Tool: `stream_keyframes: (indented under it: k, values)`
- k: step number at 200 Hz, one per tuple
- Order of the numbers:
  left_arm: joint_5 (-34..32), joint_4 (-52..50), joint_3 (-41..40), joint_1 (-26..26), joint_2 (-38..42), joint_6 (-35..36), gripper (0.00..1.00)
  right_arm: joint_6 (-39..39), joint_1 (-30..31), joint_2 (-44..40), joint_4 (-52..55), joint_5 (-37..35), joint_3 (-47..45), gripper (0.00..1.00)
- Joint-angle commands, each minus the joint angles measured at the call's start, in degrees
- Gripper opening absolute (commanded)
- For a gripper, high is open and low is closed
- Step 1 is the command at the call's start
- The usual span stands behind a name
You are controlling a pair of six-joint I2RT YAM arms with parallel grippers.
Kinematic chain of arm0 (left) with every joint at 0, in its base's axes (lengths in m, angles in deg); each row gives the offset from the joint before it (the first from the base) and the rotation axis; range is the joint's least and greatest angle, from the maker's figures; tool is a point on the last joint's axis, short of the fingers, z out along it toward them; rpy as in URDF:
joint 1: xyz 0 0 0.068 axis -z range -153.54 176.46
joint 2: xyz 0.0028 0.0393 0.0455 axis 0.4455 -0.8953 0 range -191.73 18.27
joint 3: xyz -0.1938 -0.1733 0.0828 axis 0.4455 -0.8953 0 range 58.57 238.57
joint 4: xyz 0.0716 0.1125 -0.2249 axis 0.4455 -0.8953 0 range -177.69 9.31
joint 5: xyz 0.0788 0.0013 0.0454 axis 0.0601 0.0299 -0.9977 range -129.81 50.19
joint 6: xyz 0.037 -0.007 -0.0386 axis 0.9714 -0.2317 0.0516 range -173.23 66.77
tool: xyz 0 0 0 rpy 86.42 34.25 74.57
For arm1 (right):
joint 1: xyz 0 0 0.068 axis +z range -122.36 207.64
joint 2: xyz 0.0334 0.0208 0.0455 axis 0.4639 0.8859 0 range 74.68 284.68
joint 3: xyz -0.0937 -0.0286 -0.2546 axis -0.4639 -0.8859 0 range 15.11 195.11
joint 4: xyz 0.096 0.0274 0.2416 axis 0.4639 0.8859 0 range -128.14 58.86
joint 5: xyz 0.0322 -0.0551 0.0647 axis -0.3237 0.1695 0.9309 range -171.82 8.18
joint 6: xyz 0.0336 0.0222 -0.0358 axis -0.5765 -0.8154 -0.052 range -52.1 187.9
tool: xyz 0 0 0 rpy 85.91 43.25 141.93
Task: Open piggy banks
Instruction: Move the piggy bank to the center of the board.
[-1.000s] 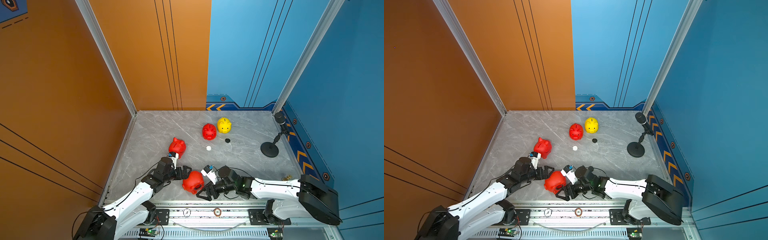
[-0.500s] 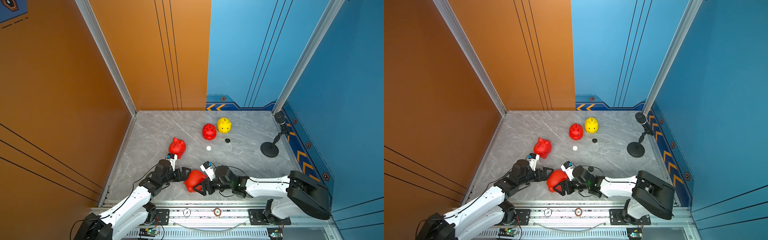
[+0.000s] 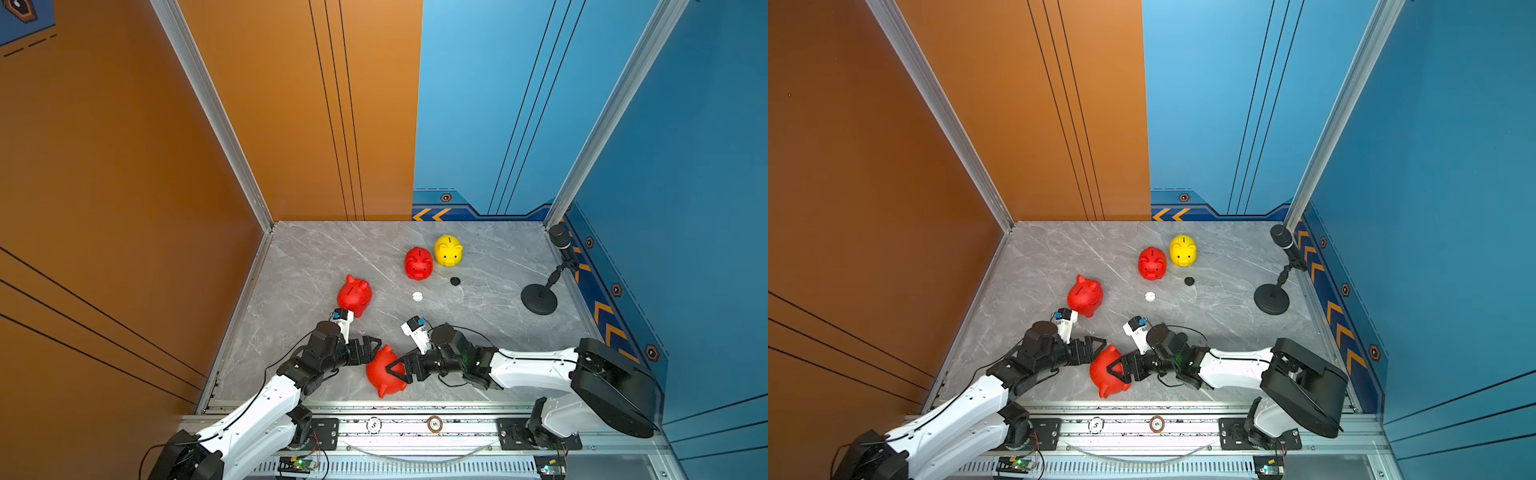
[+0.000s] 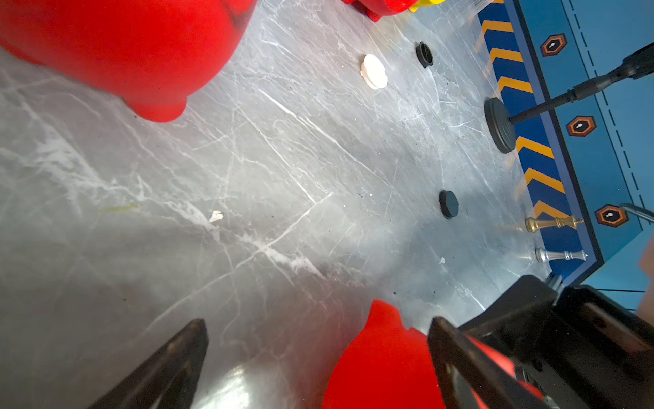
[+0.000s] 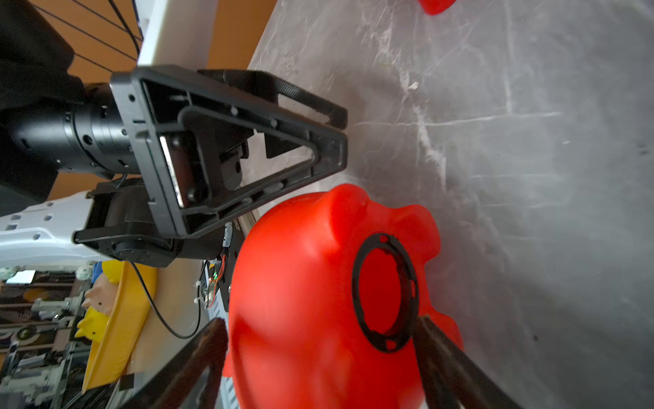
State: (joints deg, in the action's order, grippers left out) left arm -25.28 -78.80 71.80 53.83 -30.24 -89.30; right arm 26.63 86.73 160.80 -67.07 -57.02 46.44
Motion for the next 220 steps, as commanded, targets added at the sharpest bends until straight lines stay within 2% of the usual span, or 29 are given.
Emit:
stream_keyframes:
  k: [1, 37, 63, 107, 141, 166, 189, 220]
  values:
    - [0.96, -0.70, -1.07, -0.26, 1.11, -0.41, 0.98, -0.93, 1.13, 2.38, -4.34, 3.77, 1.92, 0.79]
    - [0.55, -0.53, -1.57, -0.43, 1.59, -0.49, 0.98, -1.60, 2.15, 6.18, -4.90, 6.10, 3.81, 0.63]
    - [0.26, 0.56, -1.63, -0.34, 0.86, -0.84, 0.98, -2.98, 2.60, 8.24, -6.97, 7.70, 4.46, 0.63]
    - [-0.50, 3.38, -1.27, -0.31, -1.40, -2.04, 0.98, -5.30, 4.17, 13.45, -9.18, 10.01, 7.93, 0.69]
    - [-3.22, 3.03, -1.15, -0.44, -0.84, -2.91, 0.98, -9.79, 3.88, 17.47, -14.87, 7.77, 7.26, 0.63]
    - [-7.20, -0.92, -0.03, -0.96, 0.06, -3.68, 0.98, -9.80, 3.66, 17.48, -12.84, 1.58, 6.07, 0.54]
    - [-11.81, -5.77, 0.82, -2.14, 2.75, -4.75, 0.98, -7.93, 3.55, 16.19, -8.41, -4.15, 5.23, 0.52]
    - [-13.73, -10.67, 0.60, -5.18, 8.77, -5.86, 0.98, -7.33, 3.01, 15.62, -8.15, -5.31, 4.64, 0.53]
